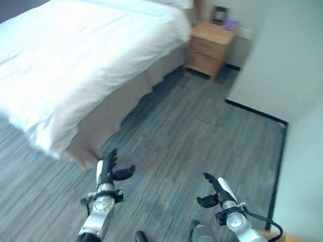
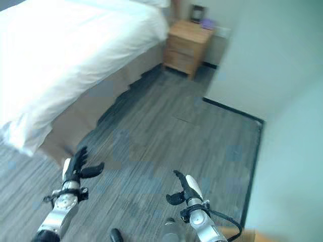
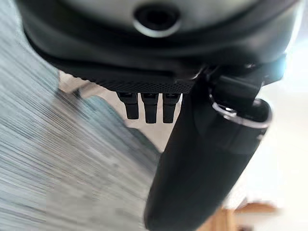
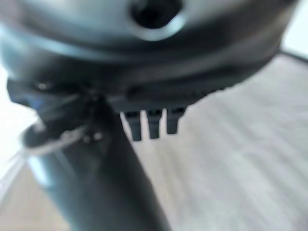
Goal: Pick up bed clothes into laundry basket.
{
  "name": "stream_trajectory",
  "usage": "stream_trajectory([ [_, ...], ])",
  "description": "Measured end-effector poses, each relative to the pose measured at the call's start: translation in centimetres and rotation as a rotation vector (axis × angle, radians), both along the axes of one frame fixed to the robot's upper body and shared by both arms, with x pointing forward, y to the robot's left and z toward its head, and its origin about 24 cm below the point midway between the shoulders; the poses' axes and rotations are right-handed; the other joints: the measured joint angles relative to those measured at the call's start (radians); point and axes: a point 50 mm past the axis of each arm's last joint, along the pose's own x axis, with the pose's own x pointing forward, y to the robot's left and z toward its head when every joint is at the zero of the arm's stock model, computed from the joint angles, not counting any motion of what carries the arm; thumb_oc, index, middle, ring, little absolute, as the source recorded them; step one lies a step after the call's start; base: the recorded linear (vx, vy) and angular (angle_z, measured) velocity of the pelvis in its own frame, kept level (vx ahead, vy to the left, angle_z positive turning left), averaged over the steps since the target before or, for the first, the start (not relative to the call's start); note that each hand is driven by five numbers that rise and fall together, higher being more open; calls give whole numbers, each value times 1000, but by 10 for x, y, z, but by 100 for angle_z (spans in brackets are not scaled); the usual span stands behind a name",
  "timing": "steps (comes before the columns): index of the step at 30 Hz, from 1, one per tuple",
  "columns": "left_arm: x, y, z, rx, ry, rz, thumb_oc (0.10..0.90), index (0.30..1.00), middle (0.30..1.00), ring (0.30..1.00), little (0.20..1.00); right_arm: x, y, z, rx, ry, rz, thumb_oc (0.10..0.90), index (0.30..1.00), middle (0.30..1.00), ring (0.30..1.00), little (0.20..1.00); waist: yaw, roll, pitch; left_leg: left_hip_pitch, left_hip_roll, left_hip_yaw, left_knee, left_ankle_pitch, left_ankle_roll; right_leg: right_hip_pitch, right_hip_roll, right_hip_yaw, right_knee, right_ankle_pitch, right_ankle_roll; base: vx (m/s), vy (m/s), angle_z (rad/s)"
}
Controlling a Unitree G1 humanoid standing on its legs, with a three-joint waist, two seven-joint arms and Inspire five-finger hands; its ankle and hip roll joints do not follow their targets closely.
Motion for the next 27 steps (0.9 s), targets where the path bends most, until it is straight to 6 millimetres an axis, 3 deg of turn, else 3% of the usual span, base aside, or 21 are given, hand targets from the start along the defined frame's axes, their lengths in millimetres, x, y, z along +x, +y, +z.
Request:
stream_trajectory([
  [2, -15, 1, -10, -19, 46, 3, 800, 900, 900, 900, 900, 9, -5, 22, 37, -94, -16, 800, 900, 900, 900, 900, 26, 45, 5, -13, 62, -7, -2, -10, 43, 34, 40, -36, 7, -24, -25, 49, -126, 107],
  [5, -42, 13, -25, -29, 120, 53, 800, 900, 900, 900, 900, 35, -4, 63, 89, -285, 7, 800, 900, 900, 900, 900, 50, 57, 9, 15, 79, 66, 4, 61, -28, 67, 59, -70, -15, -33, -43, 68, -249, 35],
  [8, -45, 14, -22, -51, 97, 73, 800, 900, 900, 900, 900, 48, -4, 92, 132, -407, 5, 800, 900, 900, 900, 900, 84, 28, 9, 33, 79, 79, 11, 73, -43, 124, 63, -82, -53, -35, -45, 144, -187, 25],
  [10, -51, 24, -8, -90, 30, 123, 800, 900, 900, 900, 900, 53, 7, 114, 191, -506, 61, 800, 900, 900, 900, 900, 104, -8, 5, 63, 69, 78, 4, 73, -44, 178, 56, -86, -99, -34, -46, 68, -147, 12],
  [14, -48, 38, 16, -112, -83, 165, 800, 900, 900, 900, 900, 54, 19, 141, 249, -618, 157, 800, 900, 900, 900, 900, 143, -11, -1, 68, 60, 68, 18, 73, -46, 212, 47, -105, -99, -38, -40, -99, -140, 31],
  [16, -39, 38, 33, -128, -163, 151, 800, 900, 900, 900, 900, 48, 9, 143, 235, -620, 171, 800, 900, 900, 900, 900, 125, -13, -1, -7, 40, 123, 73, 86, -63, 228, 27, -195, -100, -47, -41, -236, -180, 136],
  [18, -34, 39, 48, -192, -243, 144, 800, 900, 900, 900, 900, 46, -1, 142, 209, -590, 171, 800, 900, 900, 900, 900, 135, -7, 9, -34, 4, 239, 86, 126, 0, 208, 14, -226, -23, -101, -51, -133, -101, 110],
  [19, -34, 41, 54, -212, -266, 143, 800, 900, 900, 900, 900, 45, -2, 142, 207, -590, 171, 800, 900, 900, 900, 900, 137, -7, 10, -43, 1, 242, 83, 135, -1, 197, 13, -251, -13, -134, -72, -28, -12, 73],
  [20, -34, 44, 59, -236, -299, 137, 800, 900, 900, 900, 900, 43, -7, 144, 206, -600, 153, 800, 900, 900, 900, 900, 135, -7, 8, -52, 1, 253, 49, 124, -11, 218, -2, -309, -60, -111, -64, 55, 53, 73],
  [21, -34, 45, 61, -249, -306, 130, 800, 900, 900, 900, 900, 41, -12, 143, 215, -604, 124, 800, 900, 900, 900, 900, 139, -13, 11, -53, 16, 344, 120, 45, 21, 237, -9, -334, -86, -94, -63, 73, 97, 71],
  [22, -37, 47, 60, -261, -300, 122, 800, 900, 900, 900, 900, 38, -18, 141, 221, -600, 92, 800, 900, 900, 900, 900, 135, -19, 14, -31, 27, 401, 179, 0, 3, 248, -21, -348, -88, -91, -59, 54, 116, 59],
  [23, -40, 46, 57, -282, -286, 112, 800, 900, 900, 900, 900, 33, -26, 139, 213, -590, 70, 800, 900, 900, 900, 900, 118, -15, 12, -1, 30, 423, 190, -33, -14, 271, -30, -367, -91, -91, -57, 14, 111, 71],
  [25, -46, 42, 51, -335, -270, 99, 800, 900, 900, 900, 900, 24, -40, 138, 202, -587, 22, 800, 900, 900, 900, 900, 84, 21, -2, 42, 16, 399, 118, -33, -21, 282, -25, -390, -80, -91, -53, 18, 57, 74],
  [27, -45, 39, 49, -359, -264, 85, 800, 900, 900, 900, 900, 21, -44, 134, 223, -574, -13, 800, 900, 900, 900, 900, 69, 13, 4, 69, -11, 387, 51, -22, 0, 268, -40, -401, -32, -94, -48, 35, 53, 49],
])
